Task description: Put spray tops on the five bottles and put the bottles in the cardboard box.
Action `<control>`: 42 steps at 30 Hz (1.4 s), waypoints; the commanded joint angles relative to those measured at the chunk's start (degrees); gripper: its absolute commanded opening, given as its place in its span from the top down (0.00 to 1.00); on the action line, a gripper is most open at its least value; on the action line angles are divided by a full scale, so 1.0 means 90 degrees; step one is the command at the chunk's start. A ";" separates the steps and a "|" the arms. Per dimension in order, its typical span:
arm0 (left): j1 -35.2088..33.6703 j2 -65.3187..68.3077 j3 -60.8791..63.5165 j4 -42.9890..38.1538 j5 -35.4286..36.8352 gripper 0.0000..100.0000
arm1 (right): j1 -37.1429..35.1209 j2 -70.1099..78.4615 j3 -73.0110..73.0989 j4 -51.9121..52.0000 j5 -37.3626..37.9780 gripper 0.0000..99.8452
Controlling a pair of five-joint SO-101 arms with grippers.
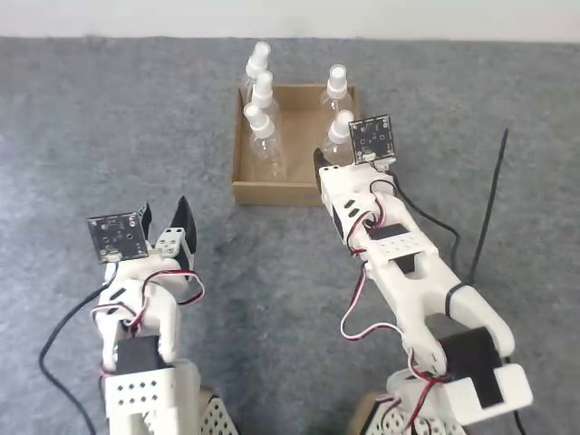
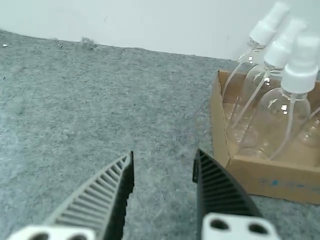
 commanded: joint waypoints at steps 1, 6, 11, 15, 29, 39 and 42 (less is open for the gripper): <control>-0.0010 -0.0078 -0.0063 -0.0195 -0.0049 0.82 | -0.0044 -0.0054 -0.0254 -0.0103 -0.0020 0.83; -0.0010 -0.0078 -0.0063 -0.0195 -0.0049 0.82 | -0.0044 -0.0054 -0.0244 -0.0063 -0.0049 0.76; -0.0010 -0.0078 -0.0063 -0.0195 -0.0049 0.82 | -0.0073 -0.0063 -0.0264 0.0142 -0.0039 0.76; -0.0010 -0.0078 -0.0063 -0.0195 -0.0049 0.82 | -0.0132 -0.0083 -0.0264 0.0151 -0.0020 0.76; -0.0010 -0.0078 -0.0063 -0.0195 -0.0049 0.82 | -0.0151 -0.0132 -0.0274 0.0444 0.0283 0.76; -0.0010 -0.0078 -0.0063 -0.0195 -0.0049 0.82 | -0.0181 -0.0142 -0.0283 0.0562 0.0342 0.73; -0.0010 -0.0078 -0.0054 -0.0195 -0.0049 0.82 | -0.0181 -0.0142 -0.0283 0.0581 0.0322 0.66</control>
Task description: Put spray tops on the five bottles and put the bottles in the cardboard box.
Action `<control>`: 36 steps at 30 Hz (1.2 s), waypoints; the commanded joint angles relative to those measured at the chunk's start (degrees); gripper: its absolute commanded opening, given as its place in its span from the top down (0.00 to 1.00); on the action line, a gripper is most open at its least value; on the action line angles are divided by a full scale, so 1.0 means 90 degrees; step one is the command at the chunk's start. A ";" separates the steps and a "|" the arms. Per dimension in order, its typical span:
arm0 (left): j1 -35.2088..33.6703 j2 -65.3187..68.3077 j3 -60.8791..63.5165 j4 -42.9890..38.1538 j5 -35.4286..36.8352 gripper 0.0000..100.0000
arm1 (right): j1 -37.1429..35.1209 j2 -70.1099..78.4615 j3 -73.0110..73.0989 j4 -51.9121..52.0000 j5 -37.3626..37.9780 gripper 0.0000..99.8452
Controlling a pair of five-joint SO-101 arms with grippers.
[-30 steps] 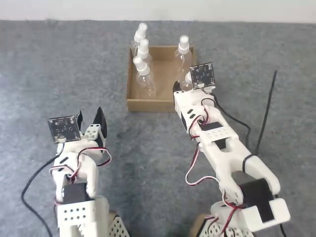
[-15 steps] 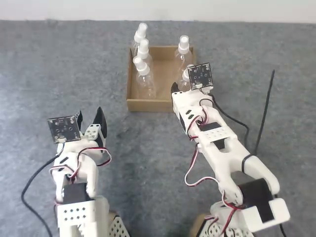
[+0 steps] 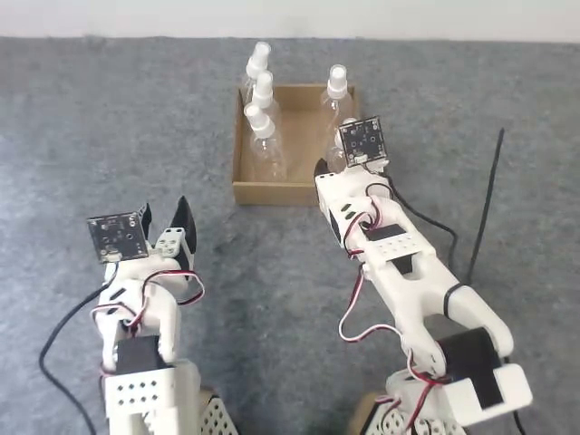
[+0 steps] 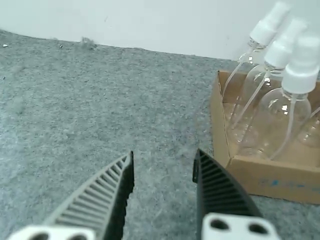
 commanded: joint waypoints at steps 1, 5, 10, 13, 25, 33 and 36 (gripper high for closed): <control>-0.0010 -0.0078 -0.0054 -0.0195 -0.0049 0.82 | -0.0073 -0.0142 -0.0283 0.0073 0.0068 0.65; -0.0010 -0.0078 -0.0054 -0.0195 -0.0049 0.82 | -0.0083 -0.0317 -0.0205 0.0083 0.0059 0.67; -0.0010 -0.0078 -0.0054 -0.0195 -0.0049 0.82 | -0.0083 -0.0923 -0.0078 0.0825 0.0049 0.68; -0.0010 -0.0078 -0.0054 -0.0195 -0.0049 0.82 | -0.0093 -0.1236 -0.0078 0.1353 0.0049 0.68; -0.0010 -0.0078 -0.0054 -0.0205 -0.0049 0.82 | -0.0093 -0.2447 -0.0068 0.3179 0.0049 0.68; -0.0010 -0.0078 -0.0054 -0.0205 -0.0049 0.82 | -0.0093 -0.3424 -0.0078 0.4469 0.0049 0.74; -0.0010 -0.0078 -0.0063 -0.0205 -0.0049 0.82 | -0.0073 -0.3834 -0.0059 0.4752 0.0049 0.82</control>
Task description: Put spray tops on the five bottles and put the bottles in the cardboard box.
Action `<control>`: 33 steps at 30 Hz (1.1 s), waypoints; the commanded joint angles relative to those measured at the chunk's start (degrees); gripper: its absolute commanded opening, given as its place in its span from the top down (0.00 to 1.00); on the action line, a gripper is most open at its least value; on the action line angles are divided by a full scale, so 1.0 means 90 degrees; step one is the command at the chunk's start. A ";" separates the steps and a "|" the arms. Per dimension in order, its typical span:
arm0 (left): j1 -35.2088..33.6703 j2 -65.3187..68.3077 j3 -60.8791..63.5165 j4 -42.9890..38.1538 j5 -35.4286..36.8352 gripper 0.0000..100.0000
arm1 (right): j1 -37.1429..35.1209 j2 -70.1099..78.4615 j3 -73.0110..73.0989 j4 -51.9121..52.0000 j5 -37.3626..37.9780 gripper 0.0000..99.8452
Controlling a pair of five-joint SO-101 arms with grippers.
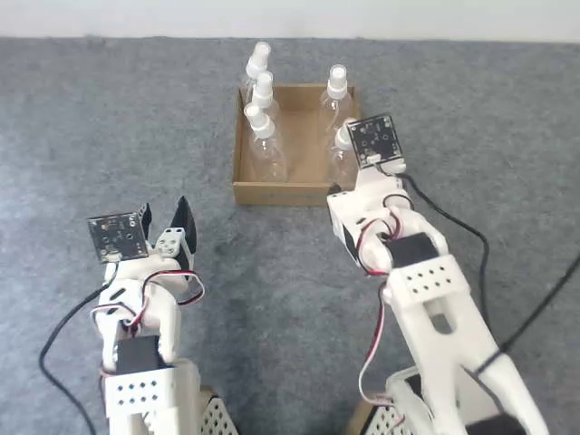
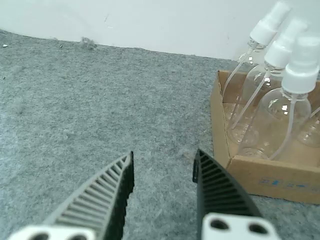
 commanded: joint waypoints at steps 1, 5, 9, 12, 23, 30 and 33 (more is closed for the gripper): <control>-0.0010 -0.0078 -0.0063 -0.0205 -0.0049 0.82 | -0.0024 -0.0757 -0.0049 0.0347 0.0049 0.84; -0.0010 -0.0088 -0.0083 -0.0215 -0.0020 0.82 | -0.0034 -0.1451 0.0303 0.0444 0.0049 0.86; 0.0020 -0.0088 -0.0083 -0.0215 0.0000 0.82 | 0.0024 -0.2310 0.0860 0.0474 0.0068 0.86; 0.0039 -0.0088 -0.0093 -0.0215 0.0000 0.84 | 0.0024 -0.3004 0.1309 0.0474 0.0098 0.94; 0.0059 -0.0088 -0.0200 -0.0195 -0.0303 0.99 | 0.0142 -0.5201 0.2657 0.0484 0.0107 0.99; 0.0068 -0.0088 -0.0210 -0.0186 -0.0303 0.99 | 0.0679 -0.5963 0.3233 0.0484 0.0107 0.99; 0.0137 -0.0088 -0.0220 -0.0176 -0.0303 0.99 | 0.0737 -0.6159 0.3487 0.0484 0.0107 0.99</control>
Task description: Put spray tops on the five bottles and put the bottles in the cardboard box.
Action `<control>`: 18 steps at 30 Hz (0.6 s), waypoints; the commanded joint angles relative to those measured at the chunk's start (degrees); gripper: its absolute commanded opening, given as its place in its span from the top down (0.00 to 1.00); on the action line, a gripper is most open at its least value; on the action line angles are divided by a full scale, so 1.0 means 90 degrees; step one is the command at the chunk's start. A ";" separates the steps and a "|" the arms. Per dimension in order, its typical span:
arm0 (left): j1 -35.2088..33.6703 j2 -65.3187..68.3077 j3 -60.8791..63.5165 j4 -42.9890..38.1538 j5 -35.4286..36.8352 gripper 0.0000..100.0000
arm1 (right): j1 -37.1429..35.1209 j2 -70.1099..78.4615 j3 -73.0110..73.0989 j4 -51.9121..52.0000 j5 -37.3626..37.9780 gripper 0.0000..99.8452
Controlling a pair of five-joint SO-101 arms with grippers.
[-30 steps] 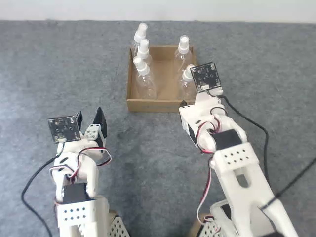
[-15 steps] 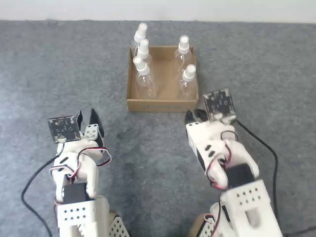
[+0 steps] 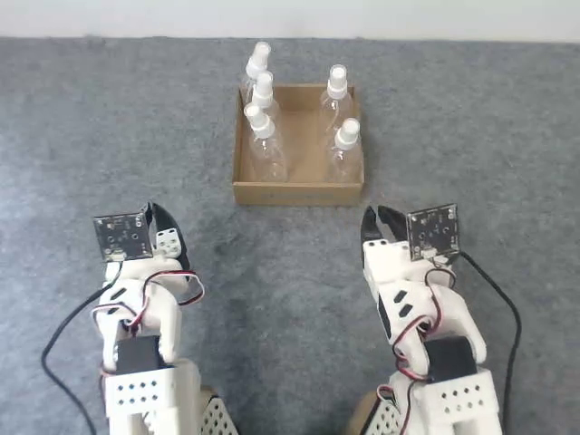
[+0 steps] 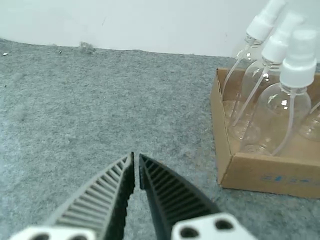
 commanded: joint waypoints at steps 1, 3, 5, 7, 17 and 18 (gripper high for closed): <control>0.0147 -0.0088 -0.0220 -0.0176 -0.0049 0.99 | 0.0132 -0.0347 0.0127 0.0024 0.0088 0.99; 0.0156 -0.0088 -0.0239 -0.0176 -0.0049 0.99 | 0.0132 -0.0493 0.0303 0.0024 0.0088 0.99; 0.0147 -0.0088 -0.0269 -0.0166 -0.0039 0.99 | 0.0132 -0.0650 0.0498 0.0015 0.0088 0.99; 0.0137 -0.0088 -0.0317 -0.0049 0.0049 0.99 | 0.0132 -0.0835 0.0694 0.0015 0.0088 0.99; 0.0400 -0.0088 -0.0425 0.0283 -0.0117 0.99 | 0.0142 -0.1841 0.1651 0.0034 0.0098 0.99; 0.0488 -0.0088 -0.0425 0.0293 -0.0156 0.99 | 0.0142 -0.1822 0.1661 0.0112 0.0088 0.99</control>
